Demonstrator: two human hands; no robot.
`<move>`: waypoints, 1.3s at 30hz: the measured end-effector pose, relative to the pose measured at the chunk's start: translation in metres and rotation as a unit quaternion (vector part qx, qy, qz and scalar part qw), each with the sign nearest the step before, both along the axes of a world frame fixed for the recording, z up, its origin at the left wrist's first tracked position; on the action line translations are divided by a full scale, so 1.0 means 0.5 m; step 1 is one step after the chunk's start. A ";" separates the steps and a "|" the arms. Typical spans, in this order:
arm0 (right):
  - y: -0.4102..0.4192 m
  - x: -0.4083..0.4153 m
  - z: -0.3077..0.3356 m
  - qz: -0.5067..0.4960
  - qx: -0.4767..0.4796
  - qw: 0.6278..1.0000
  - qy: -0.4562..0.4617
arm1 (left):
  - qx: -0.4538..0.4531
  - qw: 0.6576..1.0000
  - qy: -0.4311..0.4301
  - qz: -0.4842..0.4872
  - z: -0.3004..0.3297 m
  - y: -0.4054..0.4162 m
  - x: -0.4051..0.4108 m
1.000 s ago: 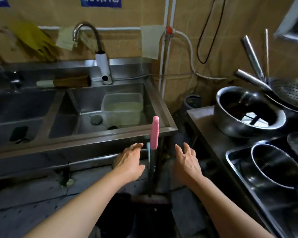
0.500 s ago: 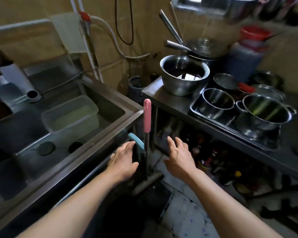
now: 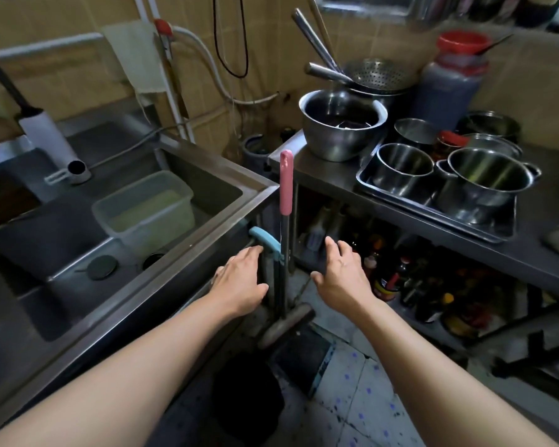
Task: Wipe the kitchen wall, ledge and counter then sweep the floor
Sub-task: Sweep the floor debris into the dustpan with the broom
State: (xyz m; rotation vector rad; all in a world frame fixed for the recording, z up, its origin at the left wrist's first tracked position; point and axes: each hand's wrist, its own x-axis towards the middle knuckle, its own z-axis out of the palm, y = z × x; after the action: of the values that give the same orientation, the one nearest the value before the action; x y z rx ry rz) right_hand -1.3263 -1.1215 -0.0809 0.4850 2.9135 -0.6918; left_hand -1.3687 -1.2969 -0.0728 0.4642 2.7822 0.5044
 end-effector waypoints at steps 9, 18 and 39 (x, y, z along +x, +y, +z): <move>-0.074 -0.040 -0.037 -0.086 -0.017 0.996 0.001 | 0.022 0.997 -0.006 -0.078 -0.052 -0.033 -0.094; -0.147 -0.138 -0.111 -0.153 -0.041 0.985 0.066 | 0.038 0.981 0.040 -0.187 -0.153 -0.032 -0.246; -0.105 -0.240 -0.192 -0.213 -0.032 0.916 0.339 | 0.076 0.966 0.096 -0.229 -0.317 0.081 -0.343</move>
State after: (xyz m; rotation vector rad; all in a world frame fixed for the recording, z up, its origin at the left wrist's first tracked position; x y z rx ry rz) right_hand -1.4463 -1.1742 -0.1768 1.0850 3.4217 -1.2178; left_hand -1.5400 -1.2565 -0.2315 1.2117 2.6862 0.5845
